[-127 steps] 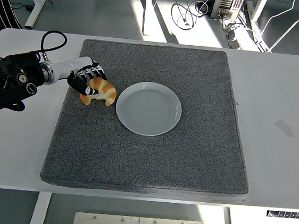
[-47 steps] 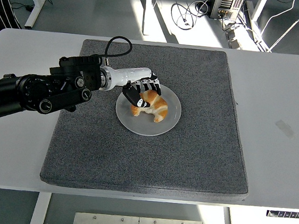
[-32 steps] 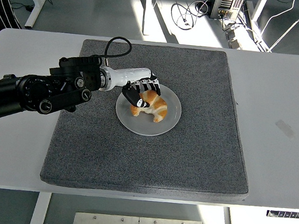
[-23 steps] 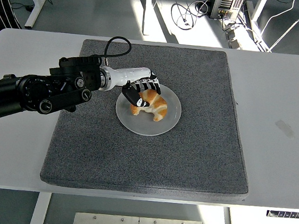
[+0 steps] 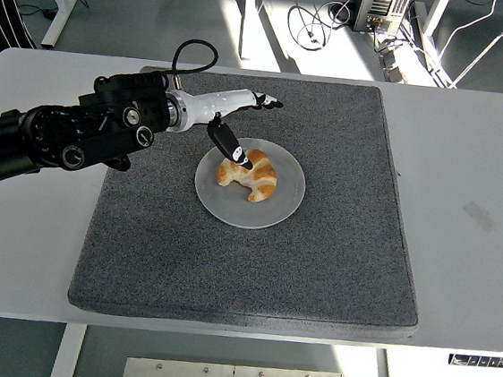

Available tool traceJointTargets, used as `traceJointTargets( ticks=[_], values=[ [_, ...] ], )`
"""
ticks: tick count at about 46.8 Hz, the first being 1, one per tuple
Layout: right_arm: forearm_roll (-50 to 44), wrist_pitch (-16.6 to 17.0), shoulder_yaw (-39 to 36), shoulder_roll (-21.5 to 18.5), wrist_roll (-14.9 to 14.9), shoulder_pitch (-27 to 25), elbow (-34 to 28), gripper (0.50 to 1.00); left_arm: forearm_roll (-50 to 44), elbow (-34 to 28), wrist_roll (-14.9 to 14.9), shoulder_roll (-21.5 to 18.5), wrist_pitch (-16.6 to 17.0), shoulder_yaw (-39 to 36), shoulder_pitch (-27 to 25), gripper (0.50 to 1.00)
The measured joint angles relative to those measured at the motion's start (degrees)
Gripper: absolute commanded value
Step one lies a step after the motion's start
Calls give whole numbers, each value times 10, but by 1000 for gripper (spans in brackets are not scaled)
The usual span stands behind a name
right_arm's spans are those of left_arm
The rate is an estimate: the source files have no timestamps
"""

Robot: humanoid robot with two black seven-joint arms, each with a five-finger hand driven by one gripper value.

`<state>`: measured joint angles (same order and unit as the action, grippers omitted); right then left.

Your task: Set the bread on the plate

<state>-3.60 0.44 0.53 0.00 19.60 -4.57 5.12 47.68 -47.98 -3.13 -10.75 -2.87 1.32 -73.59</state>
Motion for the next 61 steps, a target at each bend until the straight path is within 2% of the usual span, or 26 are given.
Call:
traceJointTargets(
  ticks=[11, 17, 24, 34, 49, 61],
  values=[
    [0, 0, 1, 0, 0, 1, 5, 1000, -162, 4, 0, -13, 5, 70, -18, 978],
    [0, 0, 0, 0, 0, 1, 5, 1000, -190, 13, 2, -22, 13, 114, -14, 980],
    [0, 1, 1, 0, 0, -2, 5, 1000, -207, 15, 21, -40, 13, 161, -9, 978],
    [-6, 4, 6, 0, 0, -12, 6, 1000, -267, 37, 22, -64, 15, 205, 7, 980],
    [-6, 1, 5, 0, 0, -14, 5, 1000, -403, 144, 18, -55, 10, 219, 26, 980],
    [-6, 1, 6, 0, 0, -10, 3, 1000, -453, 199, 18, -11, 8, 240, 55, 980]
  ],
)
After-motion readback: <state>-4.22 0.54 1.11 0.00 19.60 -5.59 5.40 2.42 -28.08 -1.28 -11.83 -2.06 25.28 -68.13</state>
